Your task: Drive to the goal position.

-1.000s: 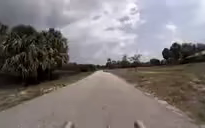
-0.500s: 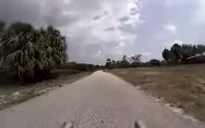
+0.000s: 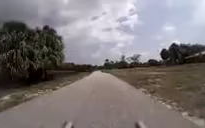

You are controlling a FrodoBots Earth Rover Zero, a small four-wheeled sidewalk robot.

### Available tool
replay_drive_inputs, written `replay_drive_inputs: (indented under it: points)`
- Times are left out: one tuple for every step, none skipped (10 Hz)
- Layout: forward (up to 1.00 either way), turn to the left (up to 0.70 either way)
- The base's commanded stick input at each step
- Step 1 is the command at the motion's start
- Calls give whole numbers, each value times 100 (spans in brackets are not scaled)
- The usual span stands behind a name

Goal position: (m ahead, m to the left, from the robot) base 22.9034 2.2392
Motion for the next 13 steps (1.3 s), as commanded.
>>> replay_drive_inputs:
  points:
    - [85, 0]
    - [85, 0]
    - [85, 0]
    - [85, 0]
    - [85, 0]
    - [85, 0]
    - [85, 0]
    - [85, 0]
    - [85, 0]
    - [85, 0]
    - [85, 0]
    - [85, 0]
    - [85, 0]
